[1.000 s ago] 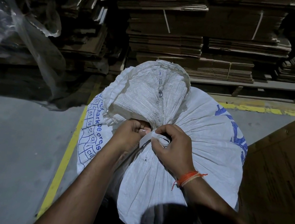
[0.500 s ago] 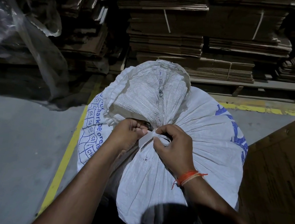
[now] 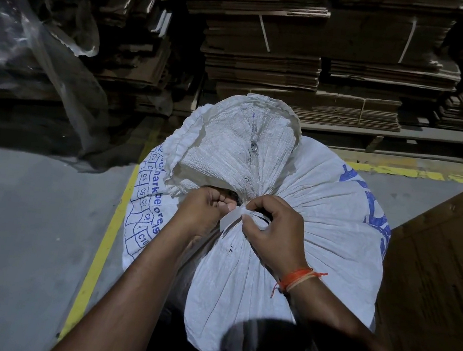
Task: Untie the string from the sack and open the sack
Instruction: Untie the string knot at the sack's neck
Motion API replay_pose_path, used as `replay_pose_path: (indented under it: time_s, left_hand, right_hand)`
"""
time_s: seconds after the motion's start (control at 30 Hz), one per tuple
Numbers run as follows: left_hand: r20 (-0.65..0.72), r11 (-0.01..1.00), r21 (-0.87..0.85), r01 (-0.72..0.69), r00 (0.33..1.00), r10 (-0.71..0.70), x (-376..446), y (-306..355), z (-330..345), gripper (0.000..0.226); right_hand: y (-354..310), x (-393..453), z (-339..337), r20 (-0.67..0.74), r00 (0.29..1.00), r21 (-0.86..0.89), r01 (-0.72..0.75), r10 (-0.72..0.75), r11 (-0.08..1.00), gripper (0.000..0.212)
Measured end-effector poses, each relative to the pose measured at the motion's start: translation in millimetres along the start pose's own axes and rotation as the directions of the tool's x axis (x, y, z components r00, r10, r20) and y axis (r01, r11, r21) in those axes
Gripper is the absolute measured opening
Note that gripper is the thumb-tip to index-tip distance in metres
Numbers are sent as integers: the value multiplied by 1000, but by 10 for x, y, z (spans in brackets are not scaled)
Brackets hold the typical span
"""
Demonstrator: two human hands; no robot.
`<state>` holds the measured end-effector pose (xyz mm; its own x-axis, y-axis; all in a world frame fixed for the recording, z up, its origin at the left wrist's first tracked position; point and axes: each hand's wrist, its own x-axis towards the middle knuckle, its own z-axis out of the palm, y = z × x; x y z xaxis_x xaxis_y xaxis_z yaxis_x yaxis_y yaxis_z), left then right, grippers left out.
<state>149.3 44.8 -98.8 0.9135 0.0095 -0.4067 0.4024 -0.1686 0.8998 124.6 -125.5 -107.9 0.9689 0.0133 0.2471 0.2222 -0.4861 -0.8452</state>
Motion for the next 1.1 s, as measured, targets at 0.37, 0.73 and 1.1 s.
replay_pose_path:
  time_s: [0.37, 0.73, 1.1]
  left_hand:
    - [34, 1000, 3, -16, 999, 16, -5, -5, -1, 12]
    - [9, 999, 45, -15, 1000, 15, -4, 6, -17, 12]
    - [8, 1000, 12, -7, 1000, 7, -12, 17, 23, 13]
  right_hand:
    - [7, -2, -4, 13, 1000, 7, -4, 4, 1000, 12]
    - [0, 1, 0, 8, 1000, 7, -6, 6, 1000, 12]
    - [-4, 5, 1, 0, 1000, 5, -9, 9, 1000, 12]
